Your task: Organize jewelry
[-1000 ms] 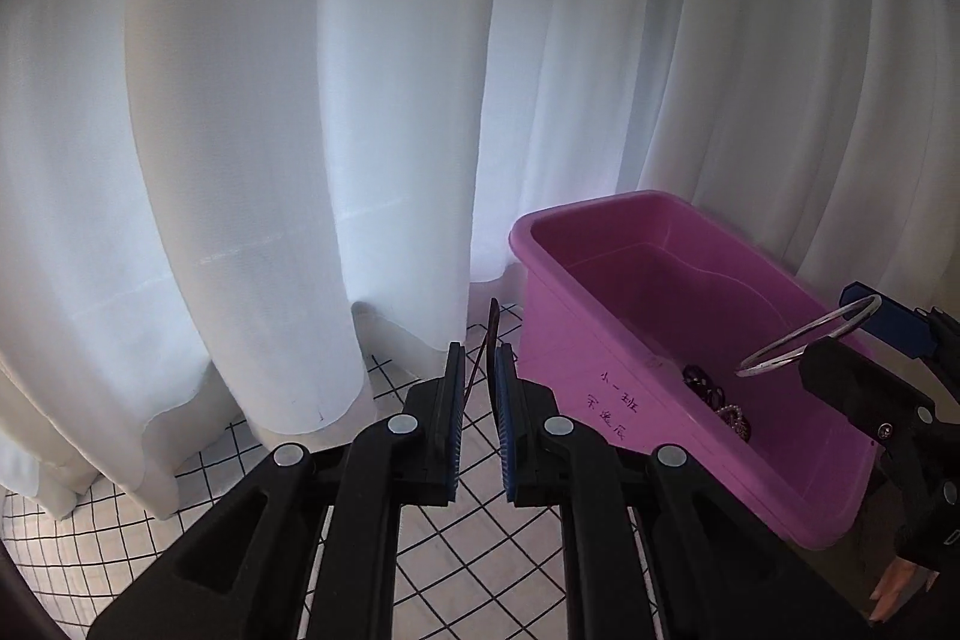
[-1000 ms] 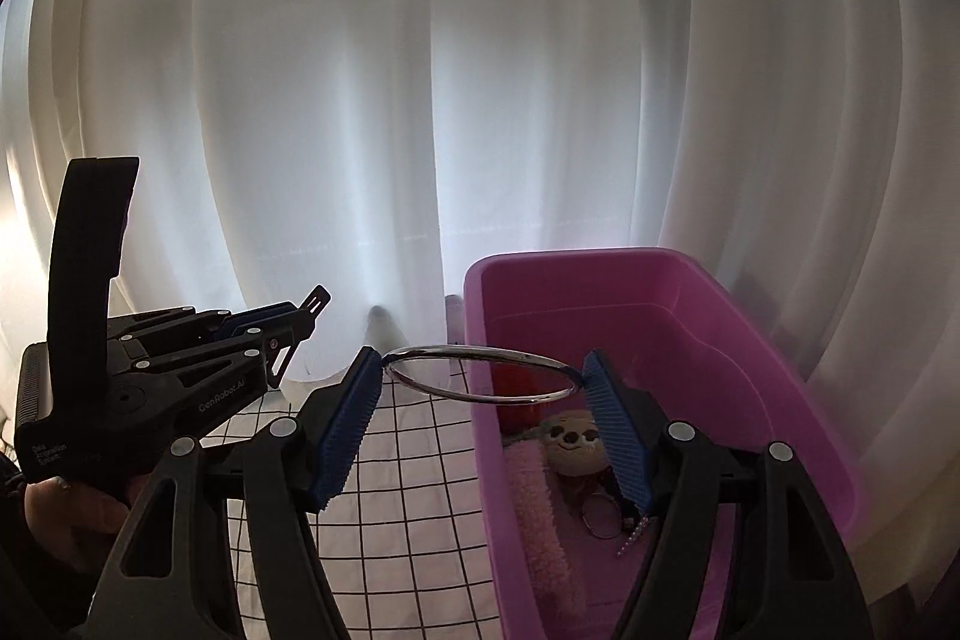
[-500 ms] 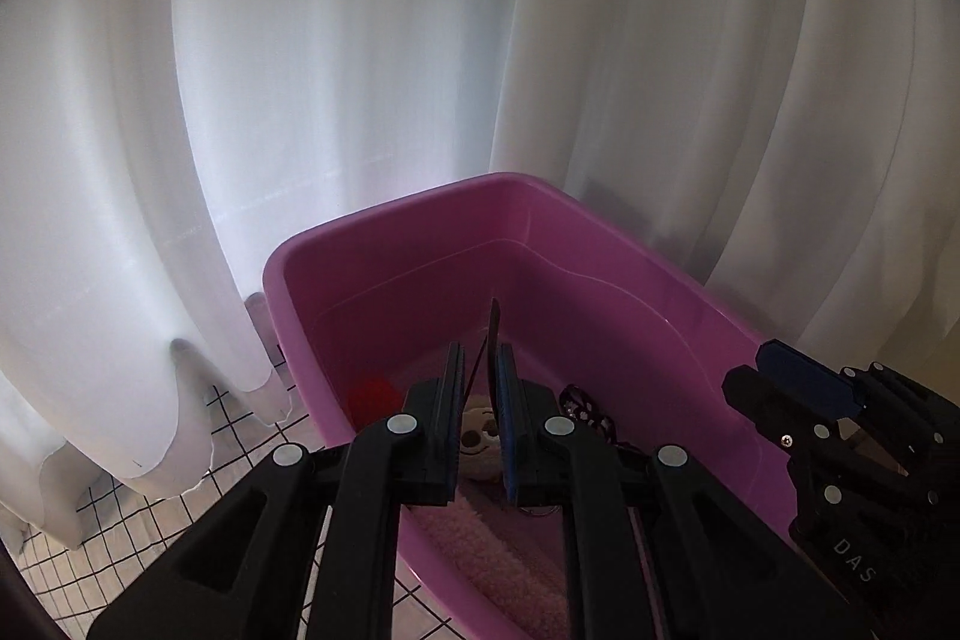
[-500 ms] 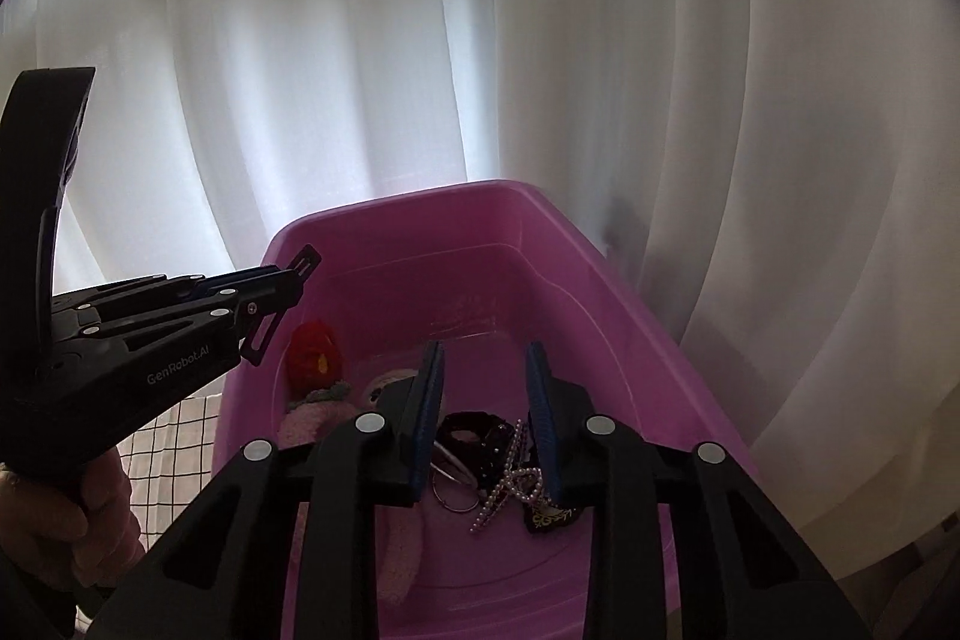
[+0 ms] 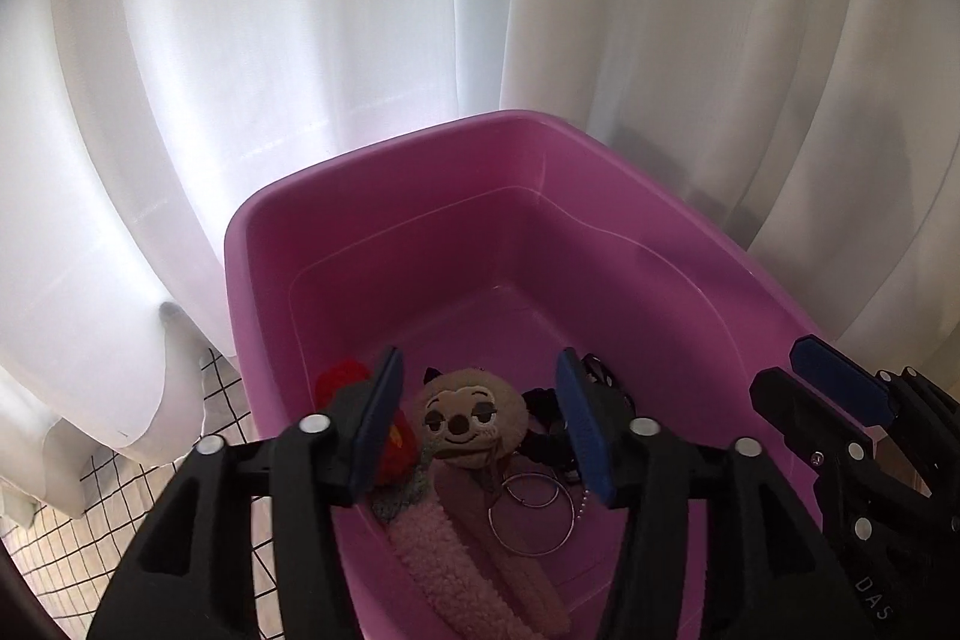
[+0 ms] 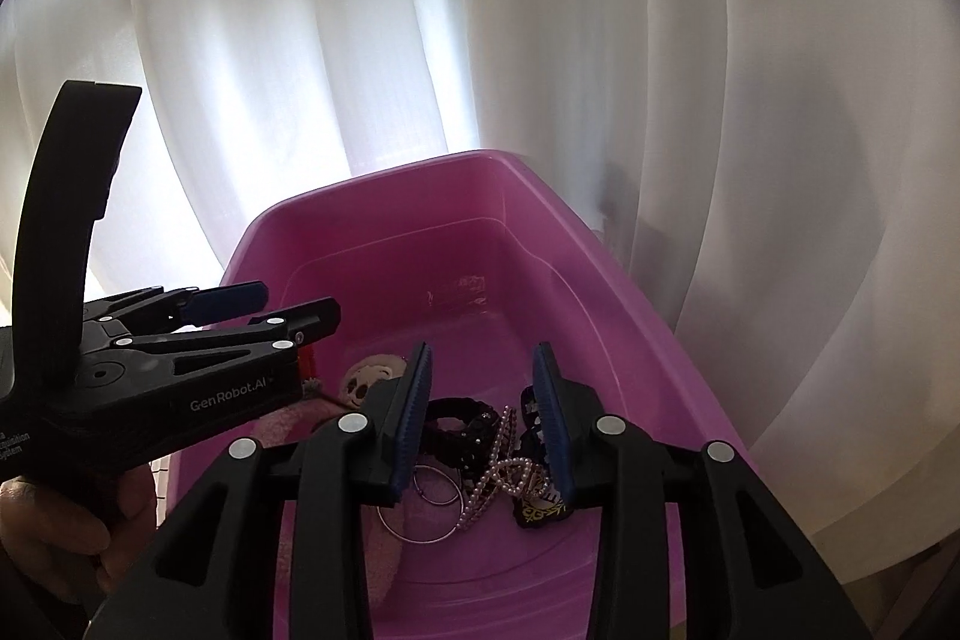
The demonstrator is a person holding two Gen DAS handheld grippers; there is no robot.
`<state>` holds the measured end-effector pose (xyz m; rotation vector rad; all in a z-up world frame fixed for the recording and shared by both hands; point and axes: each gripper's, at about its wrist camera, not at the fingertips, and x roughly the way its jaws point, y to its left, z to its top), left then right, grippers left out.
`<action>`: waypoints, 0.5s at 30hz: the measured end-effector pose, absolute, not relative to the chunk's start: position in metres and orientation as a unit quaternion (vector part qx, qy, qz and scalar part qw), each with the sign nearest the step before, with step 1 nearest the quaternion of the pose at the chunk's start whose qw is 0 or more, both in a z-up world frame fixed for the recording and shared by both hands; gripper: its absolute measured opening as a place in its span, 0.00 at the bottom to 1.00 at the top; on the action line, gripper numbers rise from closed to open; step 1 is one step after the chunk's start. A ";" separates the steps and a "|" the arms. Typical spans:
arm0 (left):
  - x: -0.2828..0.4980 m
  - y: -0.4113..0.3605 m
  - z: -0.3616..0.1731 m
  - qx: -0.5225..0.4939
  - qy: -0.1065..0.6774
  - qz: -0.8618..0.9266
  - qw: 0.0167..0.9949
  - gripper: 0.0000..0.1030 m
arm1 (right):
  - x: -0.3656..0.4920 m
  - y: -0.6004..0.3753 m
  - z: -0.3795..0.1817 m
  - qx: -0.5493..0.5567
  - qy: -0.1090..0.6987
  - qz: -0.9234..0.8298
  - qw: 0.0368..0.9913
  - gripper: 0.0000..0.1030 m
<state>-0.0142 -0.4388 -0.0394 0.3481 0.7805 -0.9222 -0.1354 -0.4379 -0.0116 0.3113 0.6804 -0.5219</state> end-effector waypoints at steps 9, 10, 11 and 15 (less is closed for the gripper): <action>-0.012 -0.439 -0.033 0.164 0.360 -0.408 0.823 0.89 | -0.138 -0.441 -0.012 0.158 0.320 -0.248 0.901 0.57; -0.012 -0.439 -0.032 0.163 0.362 -0.405 0.823 0.89 | -0.138 -0.441 -0.012 0.160 0.319 -0.247 0.901 0.57; -0.012 -0.438 -0.032 0.161 0.364 -0.404 0.824 0.90 | -0.139 -0.440 -0.010 0.162 0.319 -0.246 0.901 0.57; -0.011 -0.432 -0.026 0.157 0.369 -0.391 0.829 0.94 | -0.140 -0.440 -0.009 0.170 0.318 -0.246 0.900 0.61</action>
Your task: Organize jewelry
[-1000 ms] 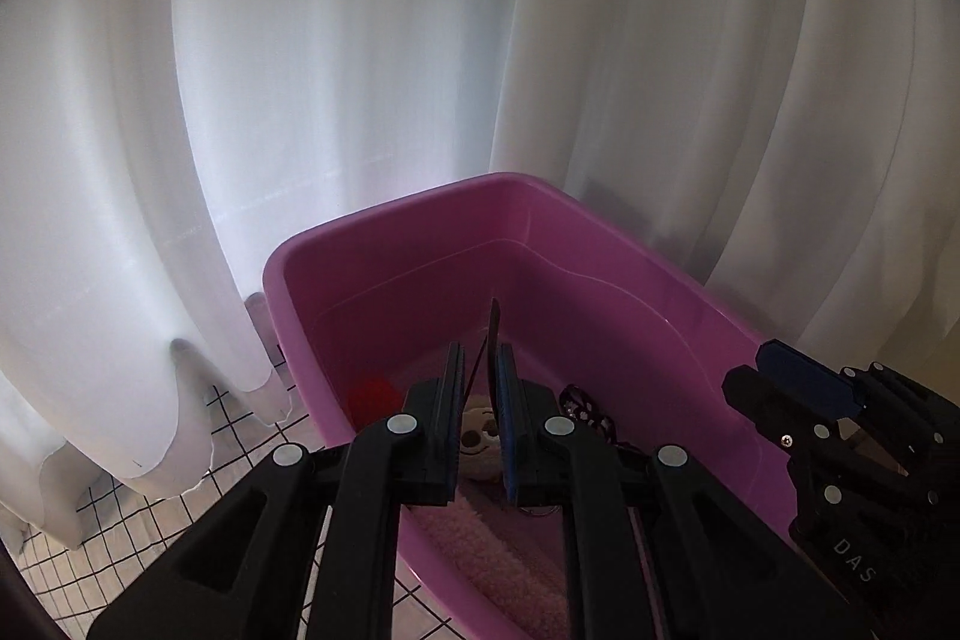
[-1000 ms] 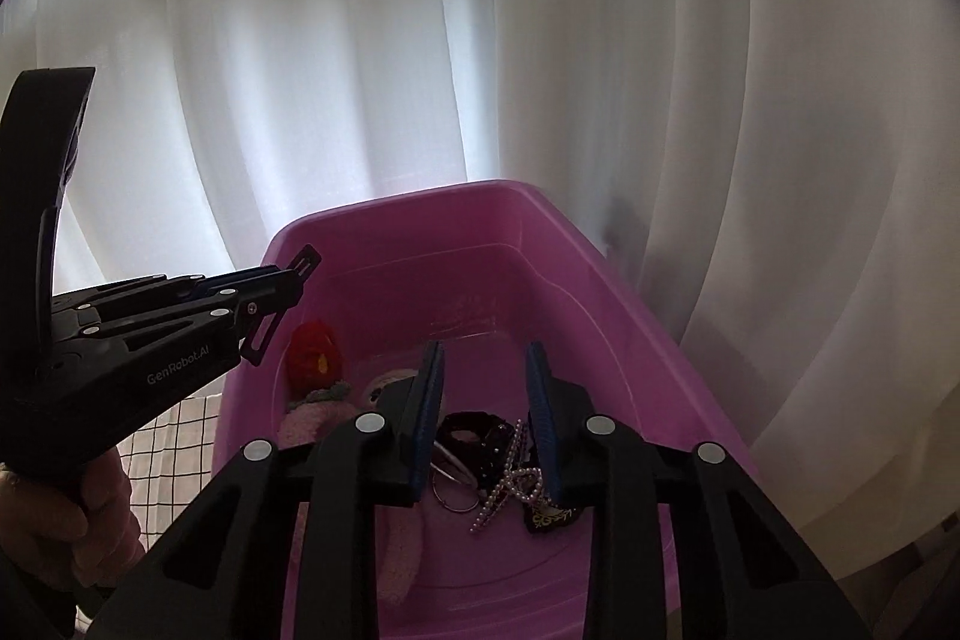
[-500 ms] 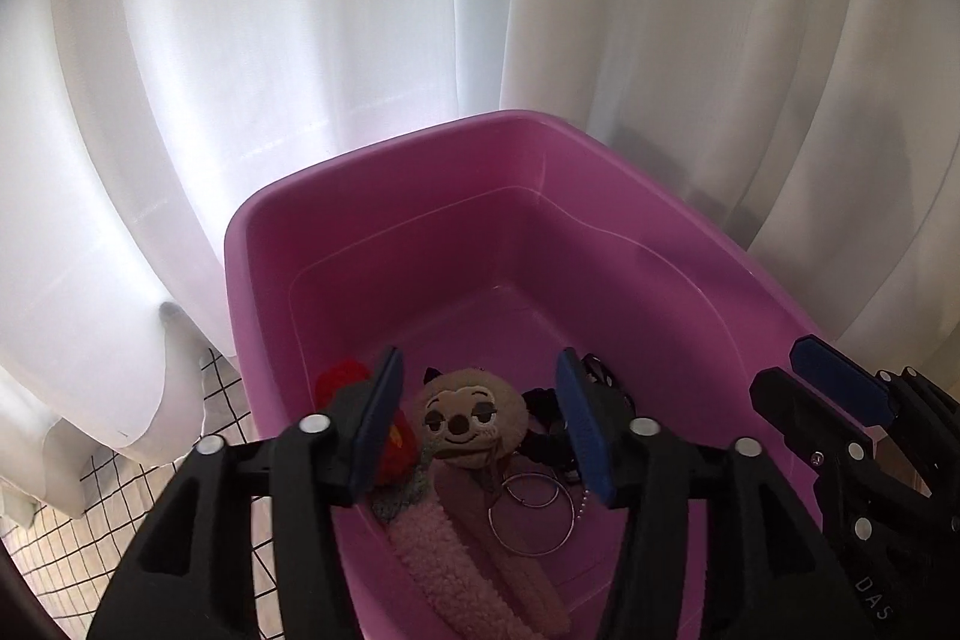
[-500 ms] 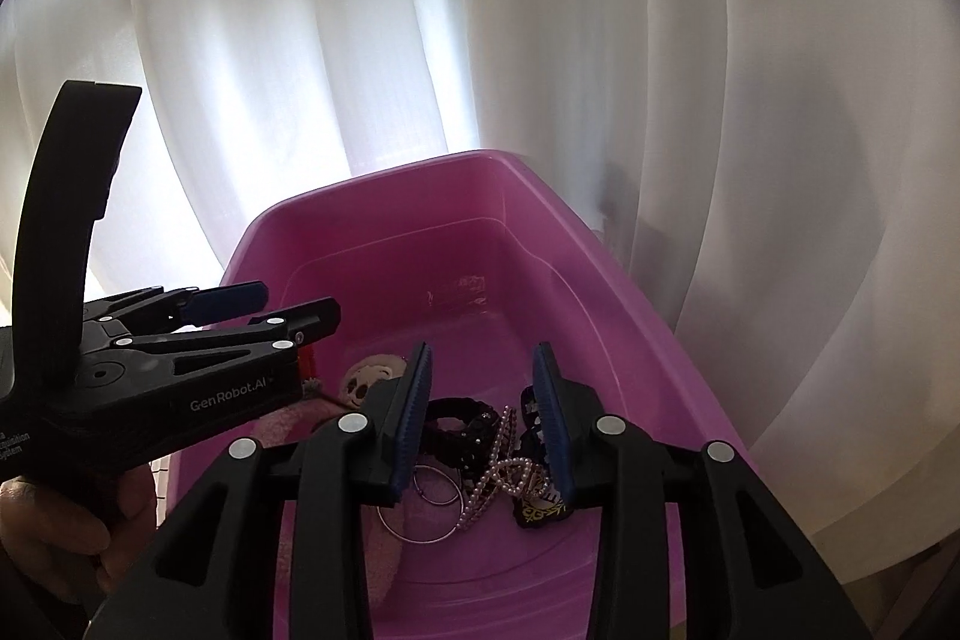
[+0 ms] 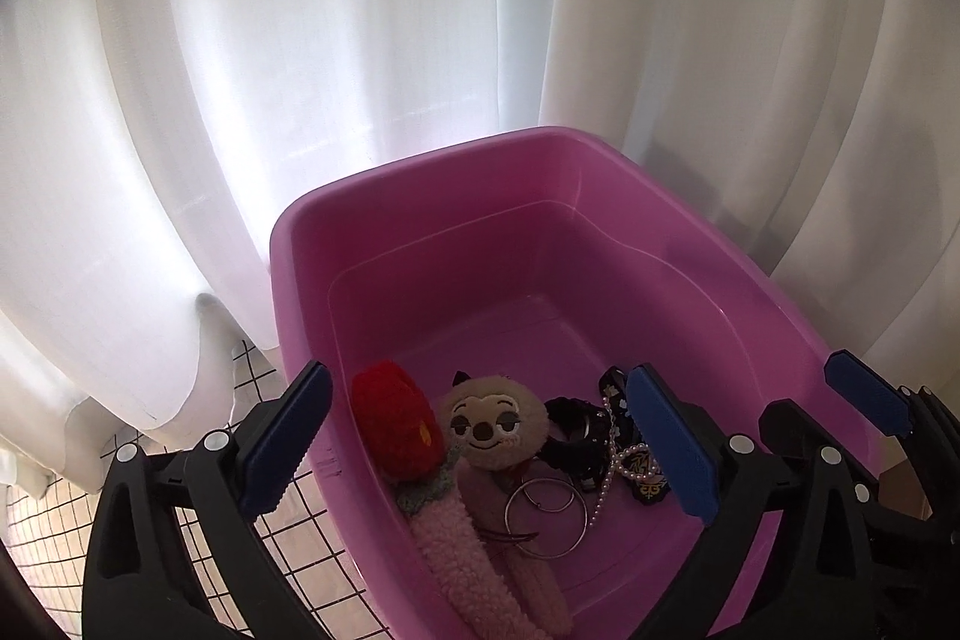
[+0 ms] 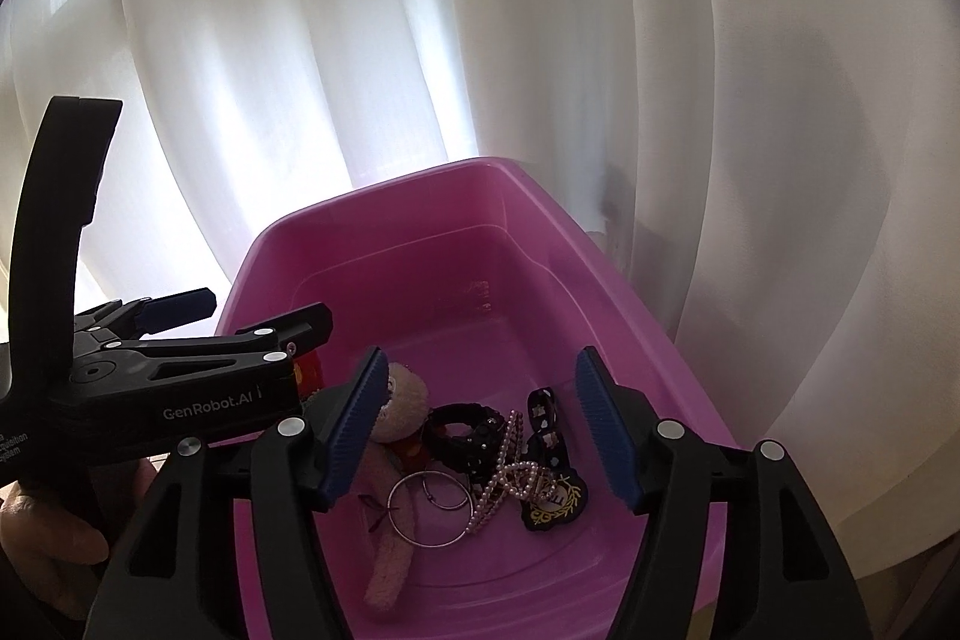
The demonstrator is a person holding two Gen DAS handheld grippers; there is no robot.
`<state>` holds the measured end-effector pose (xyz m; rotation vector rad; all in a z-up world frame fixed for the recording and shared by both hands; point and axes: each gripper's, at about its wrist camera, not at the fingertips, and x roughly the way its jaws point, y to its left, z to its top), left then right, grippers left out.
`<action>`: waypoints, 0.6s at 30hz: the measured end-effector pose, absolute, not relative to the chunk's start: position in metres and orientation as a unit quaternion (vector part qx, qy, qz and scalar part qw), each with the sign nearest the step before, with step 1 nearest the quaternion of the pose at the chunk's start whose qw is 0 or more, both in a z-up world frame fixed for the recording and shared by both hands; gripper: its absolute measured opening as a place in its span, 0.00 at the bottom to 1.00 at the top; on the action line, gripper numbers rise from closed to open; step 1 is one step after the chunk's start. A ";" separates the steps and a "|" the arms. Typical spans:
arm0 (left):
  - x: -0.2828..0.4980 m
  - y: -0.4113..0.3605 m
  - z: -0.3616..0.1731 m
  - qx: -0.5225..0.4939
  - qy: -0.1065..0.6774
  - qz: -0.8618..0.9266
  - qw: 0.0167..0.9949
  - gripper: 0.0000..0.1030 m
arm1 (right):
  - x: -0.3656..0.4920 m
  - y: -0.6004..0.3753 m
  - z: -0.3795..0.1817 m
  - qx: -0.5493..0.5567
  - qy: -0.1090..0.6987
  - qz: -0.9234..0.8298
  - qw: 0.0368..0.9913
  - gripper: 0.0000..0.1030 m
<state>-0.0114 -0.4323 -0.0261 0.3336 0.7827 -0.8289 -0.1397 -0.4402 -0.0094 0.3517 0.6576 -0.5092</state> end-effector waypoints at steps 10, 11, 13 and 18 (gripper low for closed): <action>-0.016 -0.417 -0.017 0.181 0.373 -0.343 0.843 0.94 | -0.136 -0.435 -0.008 0.172 0.325 -0.244 0.898 0.62; -0.015 -0.416 -0.016 0.181 0.375 -0.340 0.843 0.94 | -0.135 -0.434 -0.008 0.172 0.326 -0.243 0.897 0.62; -0.013 -0.413 -0.015 0.179 0.379 -0.334 0.844 0.94 | -0.133 -0.433 -0.009 0.172 0.330 -0.241 0.896 0.62; -0.012 -0.408 -0.013 0.181 0.376 -0.317 0.852 0.94 | -0.131 -0.430 -0.007 0.168 0.334 -0.238 0.896 0.62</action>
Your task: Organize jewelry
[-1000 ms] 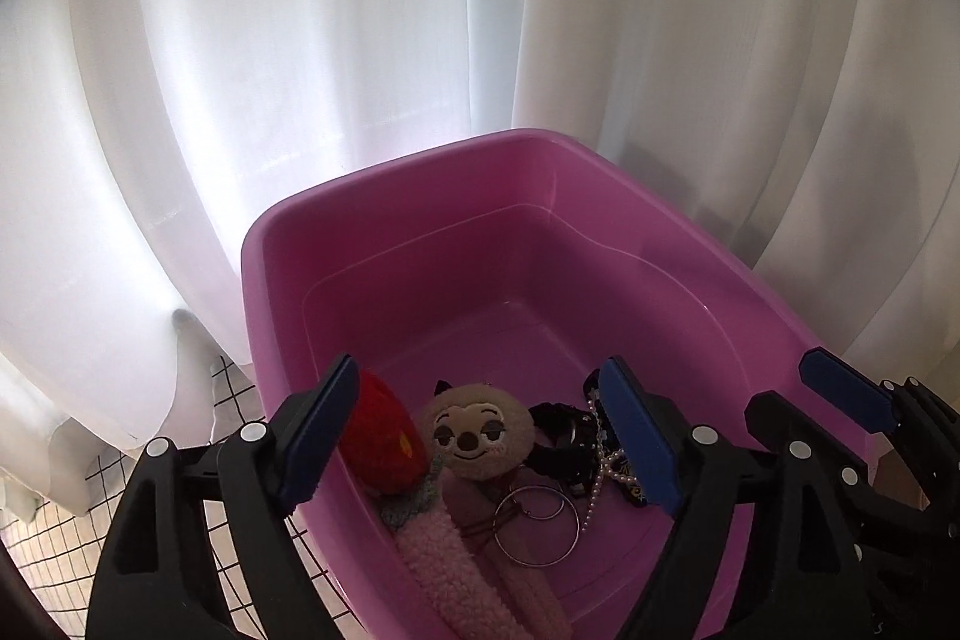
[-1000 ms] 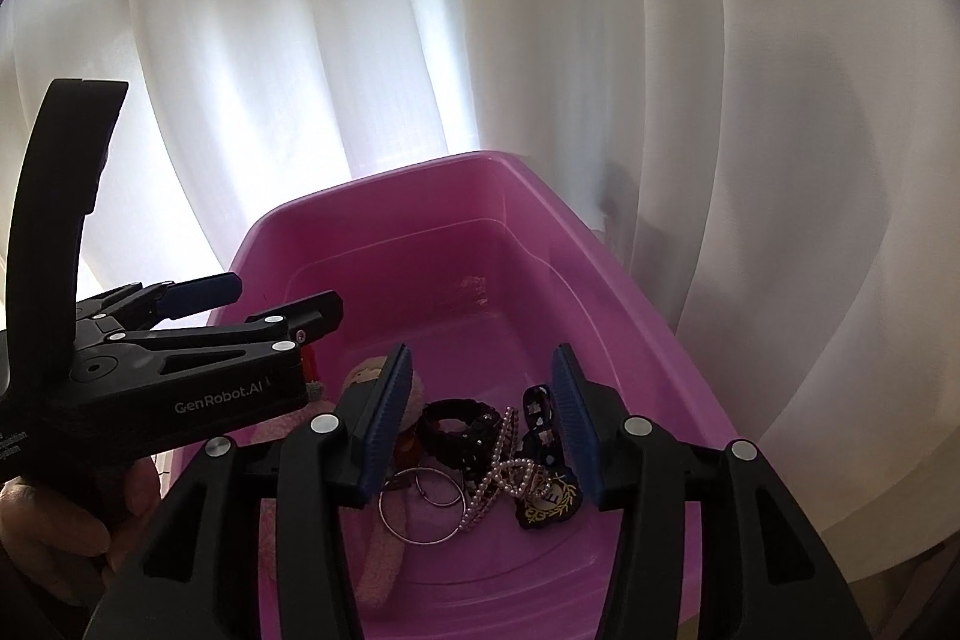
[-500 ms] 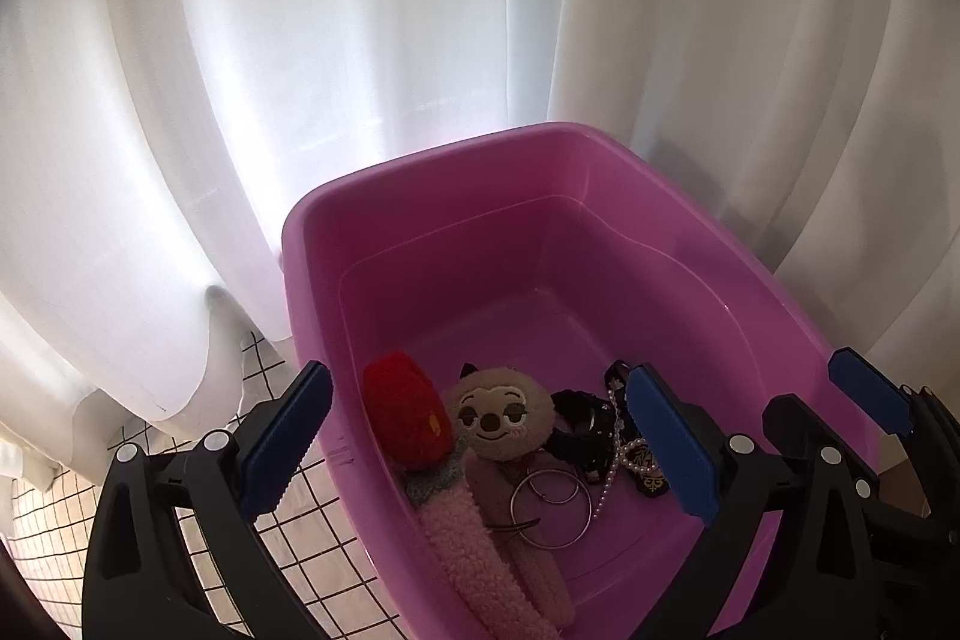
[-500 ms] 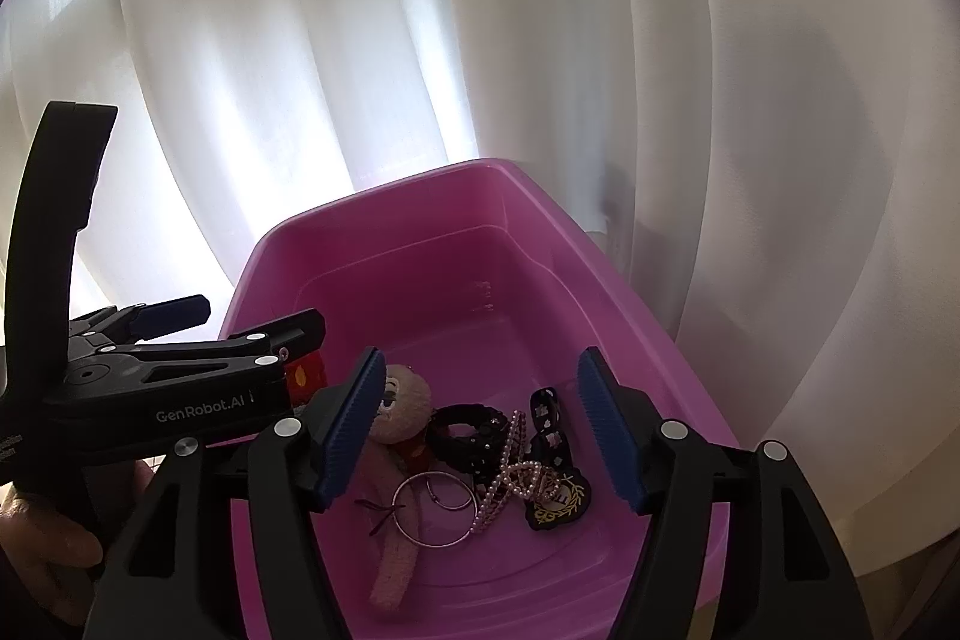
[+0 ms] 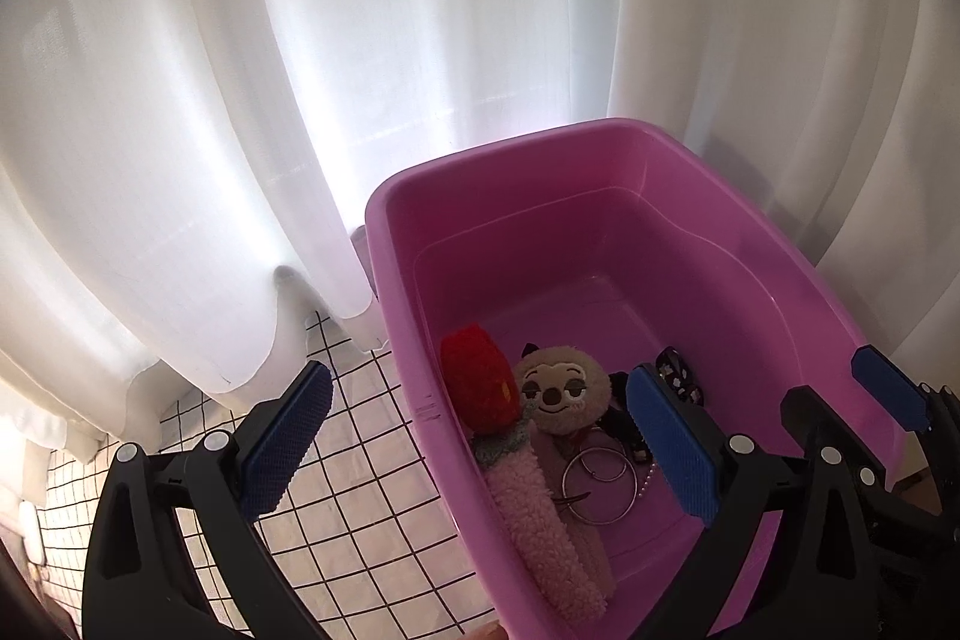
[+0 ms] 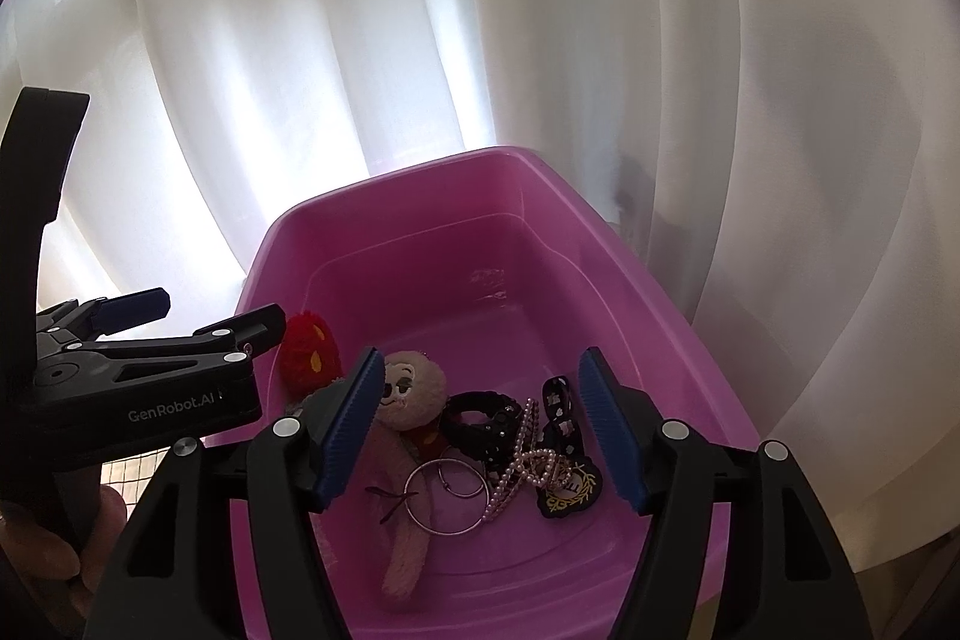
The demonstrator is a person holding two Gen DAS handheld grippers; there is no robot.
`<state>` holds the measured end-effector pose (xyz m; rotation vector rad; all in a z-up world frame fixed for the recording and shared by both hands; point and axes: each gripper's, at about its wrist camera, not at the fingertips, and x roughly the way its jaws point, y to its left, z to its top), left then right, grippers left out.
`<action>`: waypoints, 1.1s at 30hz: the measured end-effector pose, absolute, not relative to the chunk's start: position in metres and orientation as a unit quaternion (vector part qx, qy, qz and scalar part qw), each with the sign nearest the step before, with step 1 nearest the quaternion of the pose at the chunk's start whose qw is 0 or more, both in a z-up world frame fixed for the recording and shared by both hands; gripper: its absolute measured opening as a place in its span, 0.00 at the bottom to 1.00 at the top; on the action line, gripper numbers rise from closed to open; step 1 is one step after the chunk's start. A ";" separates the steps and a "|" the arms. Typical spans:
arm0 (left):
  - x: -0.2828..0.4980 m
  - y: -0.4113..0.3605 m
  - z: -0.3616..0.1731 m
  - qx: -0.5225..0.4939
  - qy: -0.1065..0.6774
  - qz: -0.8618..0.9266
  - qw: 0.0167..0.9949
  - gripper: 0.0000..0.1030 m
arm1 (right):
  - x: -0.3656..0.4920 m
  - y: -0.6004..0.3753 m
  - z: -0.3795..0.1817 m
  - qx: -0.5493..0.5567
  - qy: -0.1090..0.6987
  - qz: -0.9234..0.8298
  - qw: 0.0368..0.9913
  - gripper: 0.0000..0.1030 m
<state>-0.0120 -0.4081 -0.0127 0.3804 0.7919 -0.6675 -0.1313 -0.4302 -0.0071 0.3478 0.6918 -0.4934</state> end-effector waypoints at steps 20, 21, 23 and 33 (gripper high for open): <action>-0.011 -0.403 -0.016 0.173 0.395 -0.317 0.844 0.94 | -0.132 -0.427 -0.005 0.160 0.334 -0.236 0.898 0.62; -0.011 -0.402 -0.015 0.173 0.396 -0.317 0.844 0.94 | -0.132 -0.427 -0.005 0.159 0.334 -0.236 0.899 0.62; -0.010 -0.403 -0.016 0.172 0.397 -0.315 0.845 0.94 | -0.132 -0.426 -0.005 0.159 0.333 -0.236 0.899 0.62; -0.012 -0.397 -0.013 0.172 0.394 -0.314 0.846 0.94 | -0.132 -0.425 -0.005 0.158 0.332 -0.234 0.900 0.62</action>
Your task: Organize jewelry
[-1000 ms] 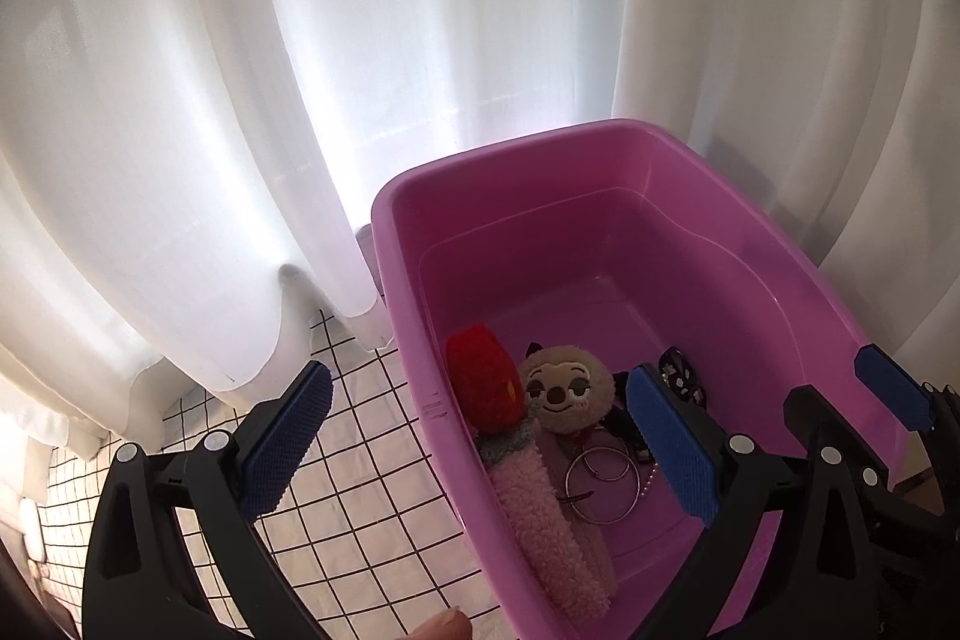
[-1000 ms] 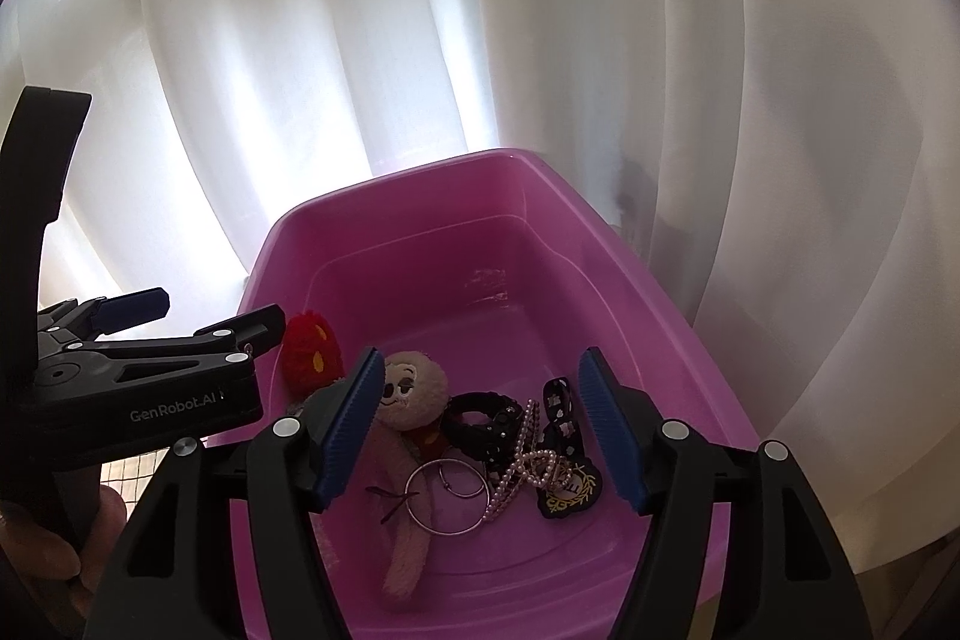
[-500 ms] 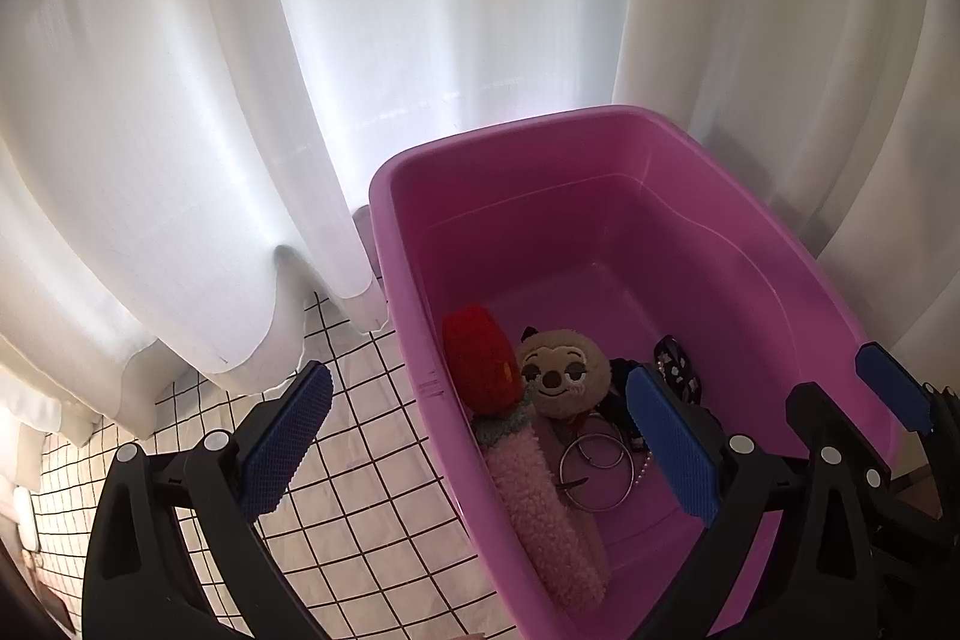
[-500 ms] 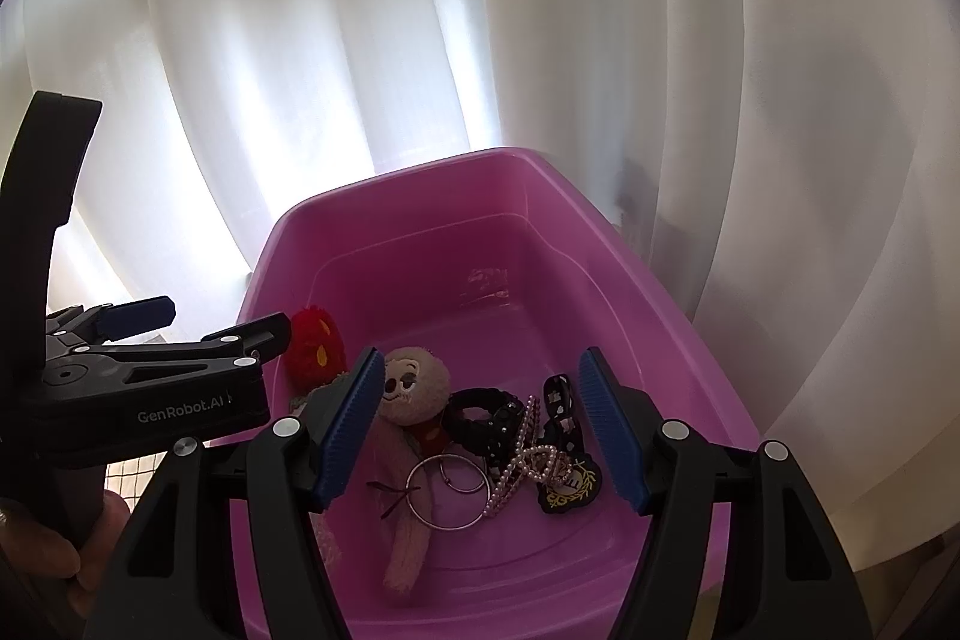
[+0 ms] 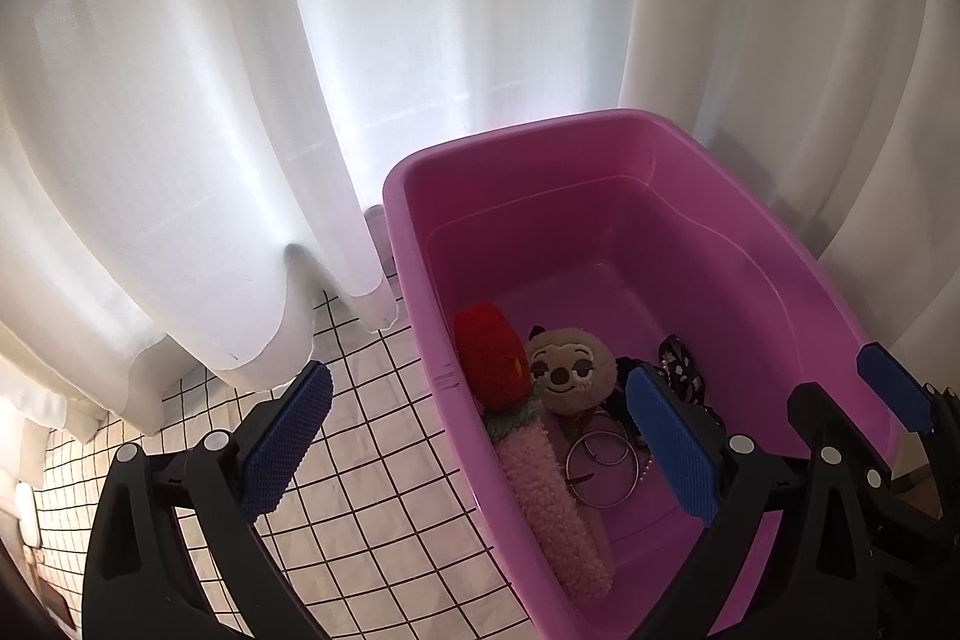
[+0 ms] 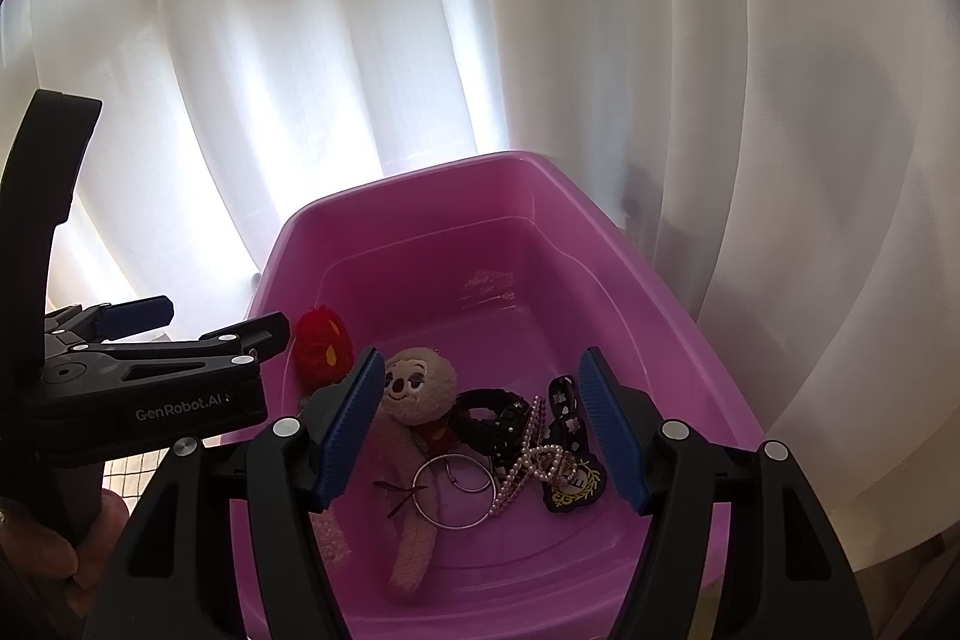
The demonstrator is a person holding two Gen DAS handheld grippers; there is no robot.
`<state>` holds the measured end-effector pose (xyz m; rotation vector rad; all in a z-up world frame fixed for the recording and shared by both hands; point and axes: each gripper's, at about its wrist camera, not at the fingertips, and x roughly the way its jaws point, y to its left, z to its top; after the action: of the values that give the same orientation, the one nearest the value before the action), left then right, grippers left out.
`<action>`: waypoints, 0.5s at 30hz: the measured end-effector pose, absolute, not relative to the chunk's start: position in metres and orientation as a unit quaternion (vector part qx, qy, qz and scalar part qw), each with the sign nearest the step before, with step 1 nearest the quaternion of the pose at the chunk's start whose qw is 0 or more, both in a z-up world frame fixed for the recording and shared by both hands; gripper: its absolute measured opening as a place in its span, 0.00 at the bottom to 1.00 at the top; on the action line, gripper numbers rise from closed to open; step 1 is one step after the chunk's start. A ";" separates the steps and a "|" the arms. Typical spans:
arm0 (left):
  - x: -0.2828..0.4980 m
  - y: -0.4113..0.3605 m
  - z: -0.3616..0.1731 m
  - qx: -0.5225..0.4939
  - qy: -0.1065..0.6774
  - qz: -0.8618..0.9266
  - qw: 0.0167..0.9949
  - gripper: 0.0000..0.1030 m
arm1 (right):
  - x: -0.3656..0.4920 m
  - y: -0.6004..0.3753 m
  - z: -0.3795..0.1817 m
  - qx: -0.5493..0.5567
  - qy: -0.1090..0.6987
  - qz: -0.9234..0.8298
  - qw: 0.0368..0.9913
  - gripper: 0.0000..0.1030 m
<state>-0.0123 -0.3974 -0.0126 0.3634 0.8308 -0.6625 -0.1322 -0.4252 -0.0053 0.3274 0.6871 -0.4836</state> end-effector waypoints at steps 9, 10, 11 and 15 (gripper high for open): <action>-0.013 -0.392 -0.011 0.173 0.395 -0.315 0.846 0.94 | -0.132 -0.424 -0.006 0.156 0.333 -0.232 0.901 0.62; -0.013 -0.392 -0.011 0.173 0.395 -0.315 0.846 0.94 | -0.132 -0.424 -0.006 0.155 0.333 -0.232 0.901 0.62; -0.013 -0.392 -0.011 0.173 0.395 -0.315 0.846 0.94 | -0.132 -0.423 -0.006 0.155 0.333 -0.233 0.901 0.62; -0.014 -0.391 -0.010 0.173 0.395 -0.317 0.845 0.94 | -0.132 -0.423 -0.006 0.154 0.334 -0.232 0.901 0.62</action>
<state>-0.0137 -0.3906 -0.0105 0.3642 0.8342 -0.6681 -0.1320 -0.4228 -0.0059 0.3195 0.6902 -0.4791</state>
